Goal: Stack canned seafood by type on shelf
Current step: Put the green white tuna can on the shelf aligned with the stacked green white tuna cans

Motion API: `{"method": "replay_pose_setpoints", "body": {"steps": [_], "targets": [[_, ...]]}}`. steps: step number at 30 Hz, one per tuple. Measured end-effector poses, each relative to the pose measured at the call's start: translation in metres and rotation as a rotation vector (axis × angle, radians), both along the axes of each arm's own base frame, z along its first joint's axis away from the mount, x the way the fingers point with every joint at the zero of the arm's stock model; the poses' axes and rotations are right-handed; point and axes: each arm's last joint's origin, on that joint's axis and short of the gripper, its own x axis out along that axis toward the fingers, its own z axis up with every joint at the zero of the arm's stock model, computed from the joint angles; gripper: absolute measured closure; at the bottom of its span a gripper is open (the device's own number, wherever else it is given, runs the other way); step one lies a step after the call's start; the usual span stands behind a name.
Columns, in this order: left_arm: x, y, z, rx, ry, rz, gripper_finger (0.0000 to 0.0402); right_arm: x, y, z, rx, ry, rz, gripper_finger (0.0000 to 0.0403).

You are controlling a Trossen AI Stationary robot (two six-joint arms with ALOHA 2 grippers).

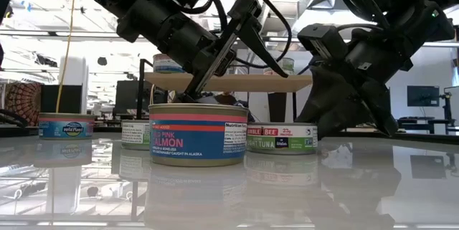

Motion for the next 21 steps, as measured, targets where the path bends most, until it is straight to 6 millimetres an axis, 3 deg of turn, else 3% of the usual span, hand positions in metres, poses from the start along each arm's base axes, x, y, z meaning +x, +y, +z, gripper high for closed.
{"method": "replay_pose_setpoints", "body": {"steps": [8,21], "targets": [[-0.003,-0.002,-0.004,-0.091,0.063,0.01,0.0033,0.001,0.0,0.001,0.0,-0.008,0.0,0.0326],[-0.009,0.0,-0.012,-0.059,0.156,0.076,0.0033,0.0,-0.001,-0.001,-0.007,0.011,0.0,0.0348]]}}
